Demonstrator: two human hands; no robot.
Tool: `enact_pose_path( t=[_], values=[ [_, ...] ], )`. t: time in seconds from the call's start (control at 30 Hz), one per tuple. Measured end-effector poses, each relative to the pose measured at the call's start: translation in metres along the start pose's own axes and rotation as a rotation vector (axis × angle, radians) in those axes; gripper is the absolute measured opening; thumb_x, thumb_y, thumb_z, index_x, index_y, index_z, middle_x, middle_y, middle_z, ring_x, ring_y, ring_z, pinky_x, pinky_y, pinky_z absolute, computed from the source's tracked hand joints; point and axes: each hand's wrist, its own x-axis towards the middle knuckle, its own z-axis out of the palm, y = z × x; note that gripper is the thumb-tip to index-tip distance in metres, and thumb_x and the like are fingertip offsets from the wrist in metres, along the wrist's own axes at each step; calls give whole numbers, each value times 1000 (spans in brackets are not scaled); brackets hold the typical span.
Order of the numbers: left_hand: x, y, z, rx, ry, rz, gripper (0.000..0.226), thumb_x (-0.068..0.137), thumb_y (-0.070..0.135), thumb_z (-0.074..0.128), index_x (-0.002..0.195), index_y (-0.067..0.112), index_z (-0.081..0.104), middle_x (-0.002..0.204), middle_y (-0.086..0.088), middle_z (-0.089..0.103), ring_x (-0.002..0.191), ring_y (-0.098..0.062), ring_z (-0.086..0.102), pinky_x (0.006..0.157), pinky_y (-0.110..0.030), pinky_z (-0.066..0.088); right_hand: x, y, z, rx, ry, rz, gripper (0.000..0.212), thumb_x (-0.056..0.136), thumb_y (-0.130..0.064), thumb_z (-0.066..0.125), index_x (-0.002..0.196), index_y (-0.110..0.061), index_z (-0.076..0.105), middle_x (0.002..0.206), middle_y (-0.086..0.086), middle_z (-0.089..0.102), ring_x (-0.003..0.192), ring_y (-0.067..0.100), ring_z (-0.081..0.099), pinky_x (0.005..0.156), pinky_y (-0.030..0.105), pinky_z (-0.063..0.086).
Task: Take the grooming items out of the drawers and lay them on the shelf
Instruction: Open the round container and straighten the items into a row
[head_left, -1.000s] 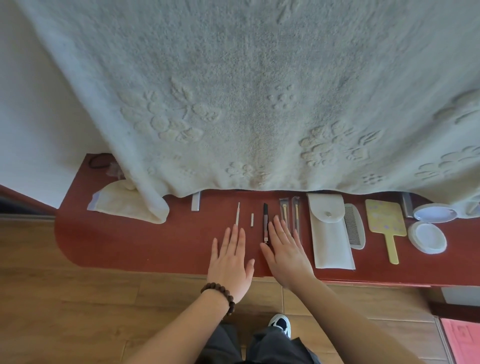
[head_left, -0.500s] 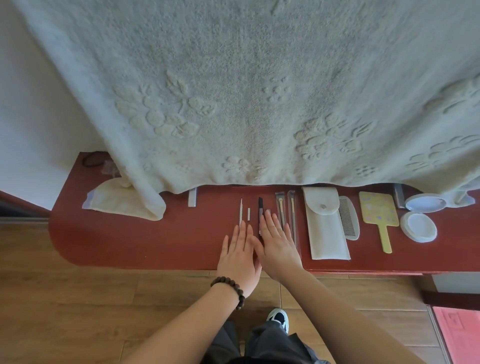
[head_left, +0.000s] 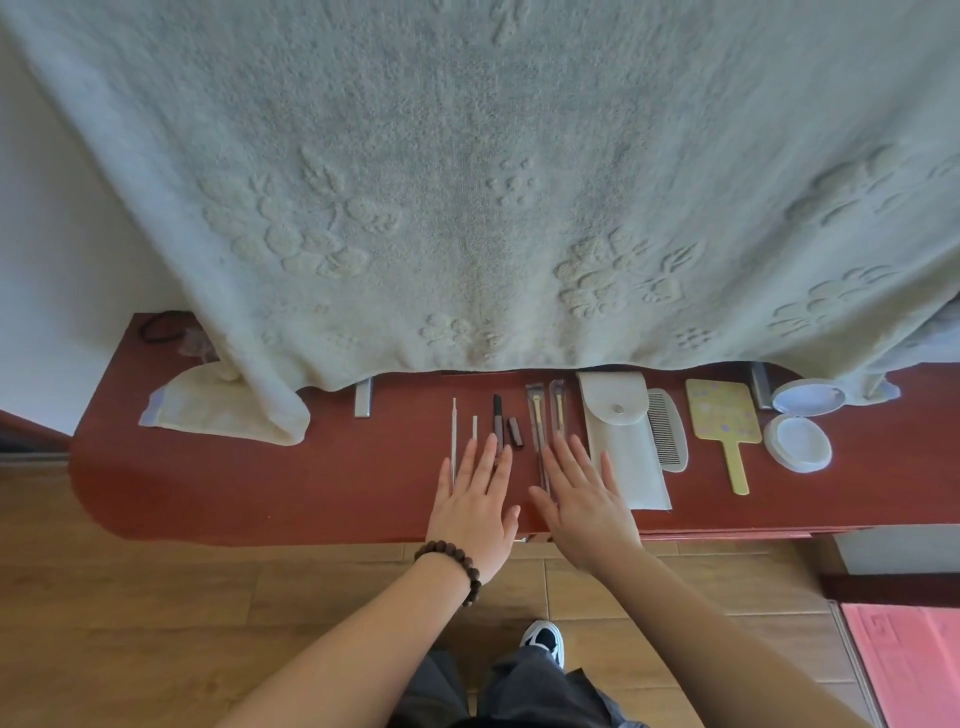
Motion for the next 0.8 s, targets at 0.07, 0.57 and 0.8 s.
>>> enact_pose_path(
  t=[0.07, 0.57, 0.8],
  values=[
    [0, 1, 3, 9, -25, -4, 66, 101, 45, 24, 151, 23, -12, 159, 2, -20, 146, -19, -19, 119, -45, -7, 1, -1, 2, -32, -29, -20, 66, 93, -58, 4, 150, -26, -7, 158, -8, -14, 141, 10, -24, 115, 39, -17],
    [-1, 15, 7, -8, -21, -77, 67, 101, 44, 24, 150, 20, -15, 155, 2, -25, 147, -19, -15, 120, -44, -5, 6, 2, 2, -48, -34, -71, 66, 93, -59, 3, 149, -28, -8, 157, -10, -14, 141, 9, -24, 117, 42, -15],
    [-5, 12, 4, -36, 62, -140, 70, 100, 46, 26, 150, 21, -15, 157, -5, -23, 147, -22, -16, 120, -41, -6, -5, 16, -3, 75, 93, 35, 73, 87, -62, -2, 150, -26, -4, 156, -11, -16, 141, 8, -24, 118, 42, -12]
  ],
)
